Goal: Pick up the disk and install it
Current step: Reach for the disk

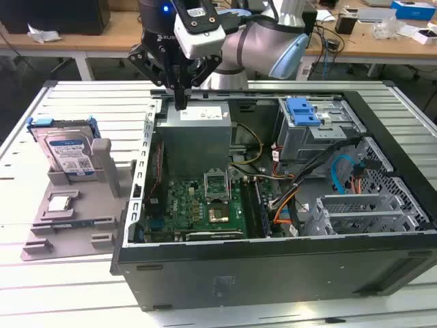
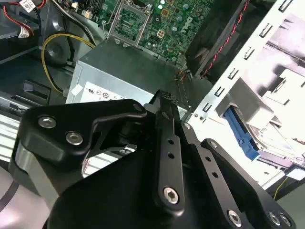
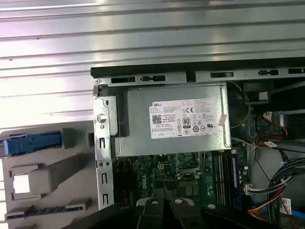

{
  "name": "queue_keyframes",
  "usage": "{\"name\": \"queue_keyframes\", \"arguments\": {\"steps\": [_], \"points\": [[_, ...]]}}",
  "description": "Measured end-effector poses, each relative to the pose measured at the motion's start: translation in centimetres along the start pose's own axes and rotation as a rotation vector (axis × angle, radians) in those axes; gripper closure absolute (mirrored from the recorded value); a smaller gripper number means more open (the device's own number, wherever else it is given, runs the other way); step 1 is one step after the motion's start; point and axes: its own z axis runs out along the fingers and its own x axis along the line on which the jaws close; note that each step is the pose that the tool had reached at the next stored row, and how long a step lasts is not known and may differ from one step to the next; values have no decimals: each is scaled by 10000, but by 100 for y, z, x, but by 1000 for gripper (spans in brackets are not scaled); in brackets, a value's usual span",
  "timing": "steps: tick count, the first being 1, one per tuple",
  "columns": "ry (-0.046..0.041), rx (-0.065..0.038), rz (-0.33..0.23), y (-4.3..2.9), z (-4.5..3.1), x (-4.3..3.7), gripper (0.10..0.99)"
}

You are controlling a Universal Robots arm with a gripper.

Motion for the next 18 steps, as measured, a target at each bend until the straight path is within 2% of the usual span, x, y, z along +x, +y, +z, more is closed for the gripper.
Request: {"name": "queue_keyframes", "arguments": {"steps": [2, 4, 13, 14, 16, 18], "points": [[0, -1, 0, -12, -4, 157, 980], [0, -1, 0, -21, -7, 278, 980], [0, 0, -1, -38, -14, 507, 980], [0, -1, 2, -42, -15, 565, 980], [0, 0, 1, -54, -19, 731, 980], [0, 0, 1, -58, -21, 786, 980]]}}
